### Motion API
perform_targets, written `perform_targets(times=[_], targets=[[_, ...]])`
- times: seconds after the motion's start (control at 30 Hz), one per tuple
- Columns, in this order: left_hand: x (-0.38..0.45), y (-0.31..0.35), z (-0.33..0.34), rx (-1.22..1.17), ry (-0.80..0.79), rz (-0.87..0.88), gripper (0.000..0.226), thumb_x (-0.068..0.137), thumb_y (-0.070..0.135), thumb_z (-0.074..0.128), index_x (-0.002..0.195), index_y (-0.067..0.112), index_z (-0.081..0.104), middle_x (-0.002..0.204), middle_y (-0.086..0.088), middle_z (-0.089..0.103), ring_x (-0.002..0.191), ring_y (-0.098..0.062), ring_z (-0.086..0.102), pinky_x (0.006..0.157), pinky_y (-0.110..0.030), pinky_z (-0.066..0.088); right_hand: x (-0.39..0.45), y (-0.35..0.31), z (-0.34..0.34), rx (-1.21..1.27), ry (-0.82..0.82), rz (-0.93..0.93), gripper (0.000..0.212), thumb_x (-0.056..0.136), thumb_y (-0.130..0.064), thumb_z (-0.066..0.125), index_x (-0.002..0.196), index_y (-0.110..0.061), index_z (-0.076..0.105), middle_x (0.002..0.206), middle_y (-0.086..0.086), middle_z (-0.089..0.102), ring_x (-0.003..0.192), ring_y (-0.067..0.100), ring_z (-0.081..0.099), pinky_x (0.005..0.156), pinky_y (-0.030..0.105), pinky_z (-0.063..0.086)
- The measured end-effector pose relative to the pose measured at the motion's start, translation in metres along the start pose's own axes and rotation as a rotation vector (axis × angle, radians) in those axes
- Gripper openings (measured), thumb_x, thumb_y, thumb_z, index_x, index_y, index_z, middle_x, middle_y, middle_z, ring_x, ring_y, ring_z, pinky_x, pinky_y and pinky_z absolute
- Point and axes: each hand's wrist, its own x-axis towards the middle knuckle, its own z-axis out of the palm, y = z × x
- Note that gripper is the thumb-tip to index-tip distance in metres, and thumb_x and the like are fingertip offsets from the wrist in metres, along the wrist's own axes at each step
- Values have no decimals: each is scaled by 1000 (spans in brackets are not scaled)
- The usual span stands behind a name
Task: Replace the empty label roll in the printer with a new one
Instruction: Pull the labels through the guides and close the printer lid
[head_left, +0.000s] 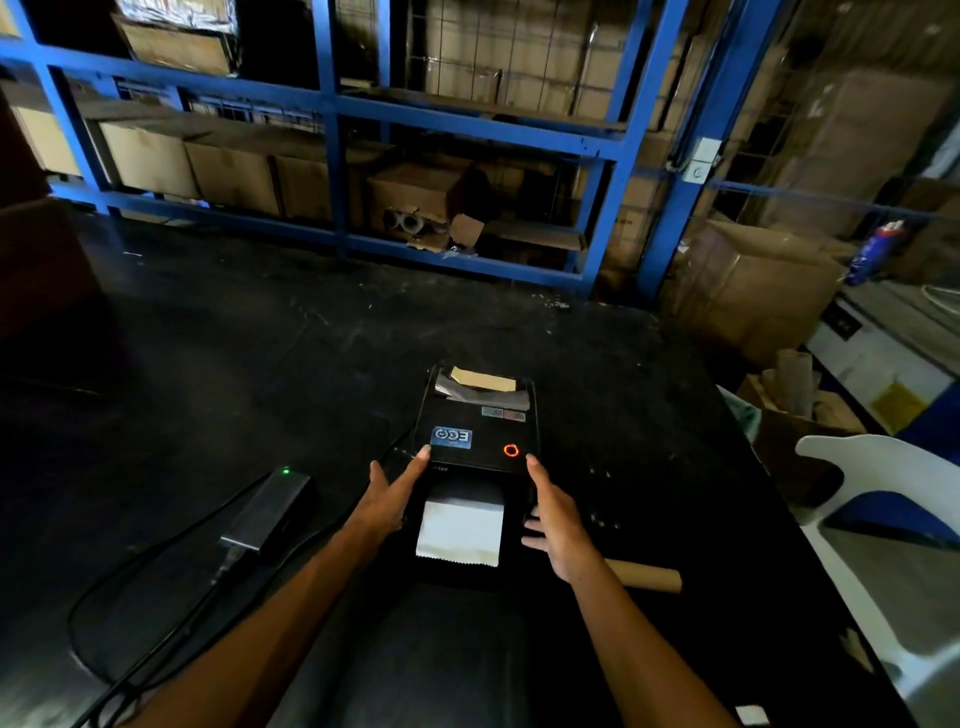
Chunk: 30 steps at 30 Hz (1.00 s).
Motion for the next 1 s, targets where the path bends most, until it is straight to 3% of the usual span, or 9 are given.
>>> perform_targets(times=[0.13,0.23,0.33,0.4,0.5,0.63,0.73,0.9,1.0], targets=[[-1,-1,-2,-16,0,12,120,64,74,65,152,20,4,155,-15,28,132,-36,42,100,-46,44,0,3,-1,21,0,-6,78,68,-78,56,128,-28,50,126,5,50,99,24,54,72,37,51],[0,-7,-6,6,-16,9,119,57,76,68,148,13,25,145,-15,44,120,-33,53,96,-44,49,1,9,-2,43,7,-20,73,67,-75,60,122,-27,54,112,2,54,96,21,56,73,34,51],[-3,-8,-7,17,-22,10,88,54,79,65,114,16,59,104,-6,64,88,-20,60,79,-34,49,2,10,-3,40,20,-34,83,68,-74,60,131,-21,51,100,-3,52,92,18,56,74,32,52],[-3,-7,-6,16,-20,6,73,45,83,65,85,22,57,80,0,57,75,-17,56,77,-34,47,3,11,-3,34,11,-32,83,70,-74,59,132,-20,50,106,-2,51,94,19,55,75,32,52],[-1,-7,-5,27,-22,10,70,59,77,65,100,21,56,101,-6,59,89,-24,58,81,-37,48,2,10,-4,32,11,-36,81,73,-72,58,133,-19,49,111,0,49,97,22,54,78,34,51],[-1,-6,-4,38,3,11,88,68,71,64,130,9,51,131,-16,56,108,-32,58,85,-39,49,3,11,-2,29,20,-66,65,77,-68,57,123,-23,56,105,-1,52,97,21,55,85,36,50],[-1,-6,-5,35,-17,6,90,69,71,62,132,7,49,134,-16,55,106,-30,57,86,-39,48,2,13,0,36,27,-97,32,79,-66,56,90,-36,55,88,-7,53,84,12,55,84,35,49],[-2,-5,-6,47,-29,10,88,70,70,62,130,6,51,132,-16,56,104,-28,56,89,-40,48,3,14,1,49,24,-129,29,81,-63,56,89,-35,52,86,-10,52,82,9,54,82,34,48],[-2,-6,-6,54,-38,0,92,69,72,61,133,6,48,136,-18,53,114,-32,55,94,-44,48,2,15,3,41,42,-146,28,82,-63,56,78,-35,54,90,-6,57,85,11,56,82,34,49]])
